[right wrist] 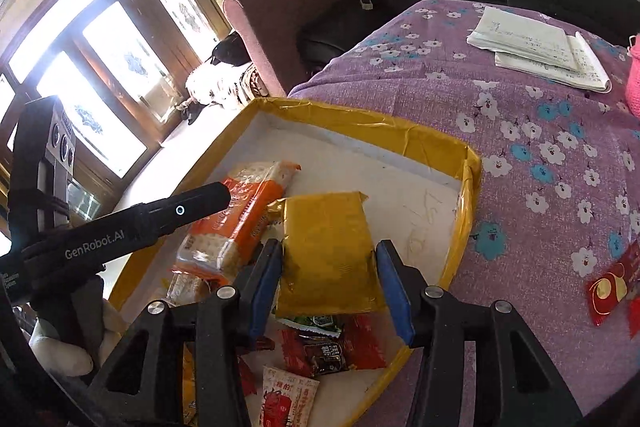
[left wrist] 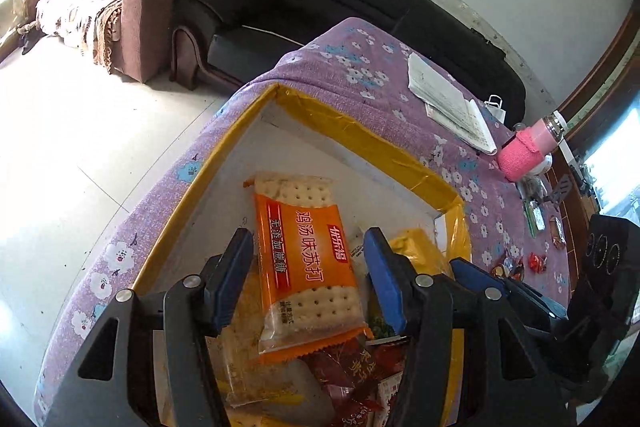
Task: Organize snacks
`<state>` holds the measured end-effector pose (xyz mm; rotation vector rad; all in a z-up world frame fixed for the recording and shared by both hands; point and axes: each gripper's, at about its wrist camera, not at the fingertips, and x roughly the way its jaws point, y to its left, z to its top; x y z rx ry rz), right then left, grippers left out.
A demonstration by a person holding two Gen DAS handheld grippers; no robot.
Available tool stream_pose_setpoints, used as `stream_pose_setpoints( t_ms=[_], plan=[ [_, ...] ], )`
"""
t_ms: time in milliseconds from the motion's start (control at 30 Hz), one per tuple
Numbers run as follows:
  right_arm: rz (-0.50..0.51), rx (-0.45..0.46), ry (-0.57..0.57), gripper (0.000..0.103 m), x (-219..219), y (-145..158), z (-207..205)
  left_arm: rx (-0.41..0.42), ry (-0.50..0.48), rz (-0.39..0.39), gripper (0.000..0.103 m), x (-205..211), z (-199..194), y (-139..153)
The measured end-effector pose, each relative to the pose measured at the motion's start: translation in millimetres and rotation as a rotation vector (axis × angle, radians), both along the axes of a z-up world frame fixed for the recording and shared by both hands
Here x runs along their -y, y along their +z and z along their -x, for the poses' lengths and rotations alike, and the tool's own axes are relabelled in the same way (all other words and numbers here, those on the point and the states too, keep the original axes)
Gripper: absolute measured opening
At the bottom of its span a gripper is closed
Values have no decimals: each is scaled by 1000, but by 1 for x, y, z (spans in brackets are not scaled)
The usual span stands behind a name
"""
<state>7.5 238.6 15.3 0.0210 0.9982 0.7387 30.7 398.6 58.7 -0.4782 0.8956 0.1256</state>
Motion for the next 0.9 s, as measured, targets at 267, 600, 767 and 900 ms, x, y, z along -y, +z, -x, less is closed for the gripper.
stream_pose_setpoints(
  t_ms=[267,600,767,900],
  plan=[
    [-59,73,-31,57,39,28,26,124,-13,-73,64,33,41,43],
    [-92,230,-71,65,106,58,106,273,126,-287,84,97,130,89],
    [-89,288,-86,67,137,65,146,279,157,-345,84,127,152,90],
    [-33,372,-88,70,154,74,170,286,126,-365,84,151,162,92]
  ],
)
